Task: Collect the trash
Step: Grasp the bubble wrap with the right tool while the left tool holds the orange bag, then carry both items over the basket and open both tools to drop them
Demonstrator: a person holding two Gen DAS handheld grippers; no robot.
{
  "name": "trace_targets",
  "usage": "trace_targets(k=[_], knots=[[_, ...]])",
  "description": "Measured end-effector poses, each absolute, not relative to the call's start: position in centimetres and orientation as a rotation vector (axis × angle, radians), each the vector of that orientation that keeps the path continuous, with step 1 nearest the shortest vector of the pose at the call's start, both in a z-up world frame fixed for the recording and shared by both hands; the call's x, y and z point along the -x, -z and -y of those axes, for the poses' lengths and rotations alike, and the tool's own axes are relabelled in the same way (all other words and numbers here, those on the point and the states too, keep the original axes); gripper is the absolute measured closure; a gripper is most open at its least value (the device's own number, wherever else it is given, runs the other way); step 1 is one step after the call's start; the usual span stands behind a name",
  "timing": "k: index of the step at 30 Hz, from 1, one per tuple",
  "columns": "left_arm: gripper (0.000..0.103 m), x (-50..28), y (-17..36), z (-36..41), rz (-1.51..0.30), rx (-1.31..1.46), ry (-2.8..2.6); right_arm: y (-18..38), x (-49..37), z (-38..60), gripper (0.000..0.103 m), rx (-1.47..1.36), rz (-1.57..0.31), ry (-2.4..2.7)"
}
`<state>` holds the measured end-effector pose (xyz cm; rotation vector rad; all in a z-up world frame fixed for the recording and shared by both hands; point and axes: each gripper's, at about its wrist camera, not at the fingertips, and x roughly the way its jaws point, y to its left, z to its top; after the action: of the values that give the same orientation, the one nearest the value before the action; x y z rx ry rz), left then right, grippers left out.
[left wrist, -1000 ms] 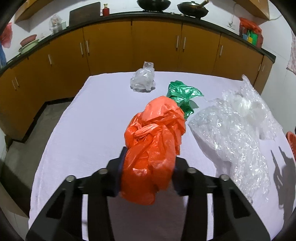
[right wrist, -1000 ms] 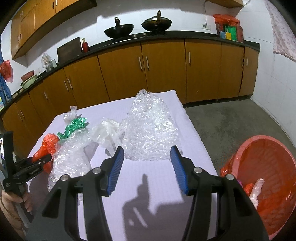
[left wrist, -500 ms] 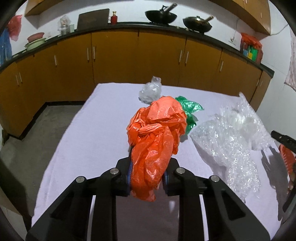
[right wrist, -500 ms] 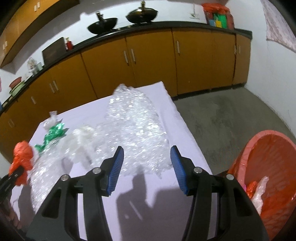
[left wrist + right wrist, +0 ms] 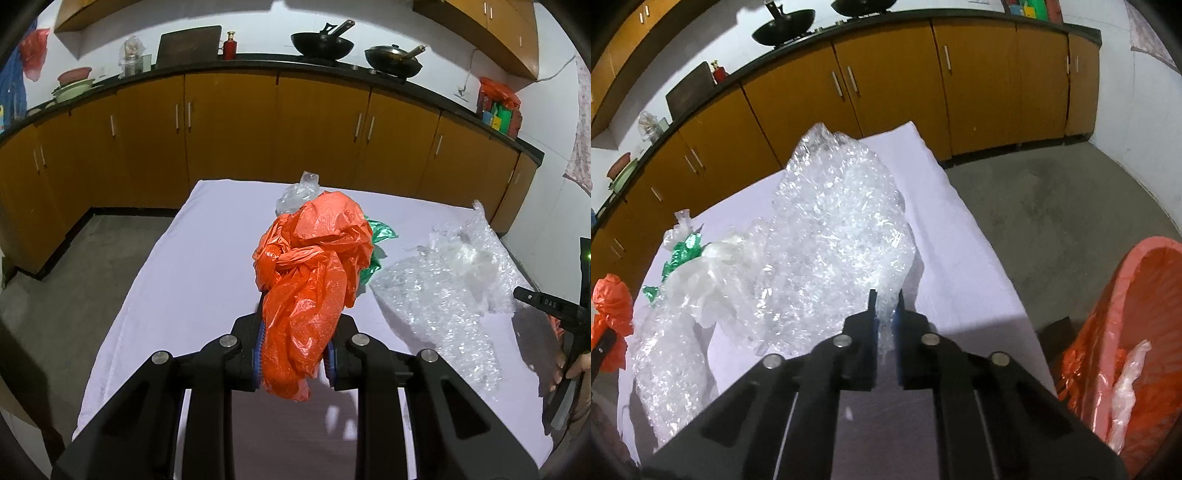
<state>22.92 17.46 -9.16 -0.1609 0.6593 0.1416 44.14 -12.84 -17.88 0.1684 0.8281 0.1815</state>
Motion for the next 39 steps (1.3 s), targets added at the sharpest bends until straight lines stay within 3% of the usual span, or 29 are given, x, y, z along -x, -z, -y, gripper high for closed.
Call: trace_targets(k=[15, 29, 39], knots=[[0.078, -21.4, 5.2, -12.8, -0.587, 0.147, -0.030, 11.9, -36.5, 16.6, 0.098, -0.132, -0.652, -0.193], [0.078, -20.5, 2.3, -3.7, -0.541, 0.143, 0.176, 5.5, -27.9, 23.0, 0.098, -0.073, -0.486, -0.067], [0.078, -20.8, 2.1, 4.2, -0.554, 0.106, 0.336, 4.5, -24.0, 28.6, 0.098, -0.058, -0.432, 0.076]])
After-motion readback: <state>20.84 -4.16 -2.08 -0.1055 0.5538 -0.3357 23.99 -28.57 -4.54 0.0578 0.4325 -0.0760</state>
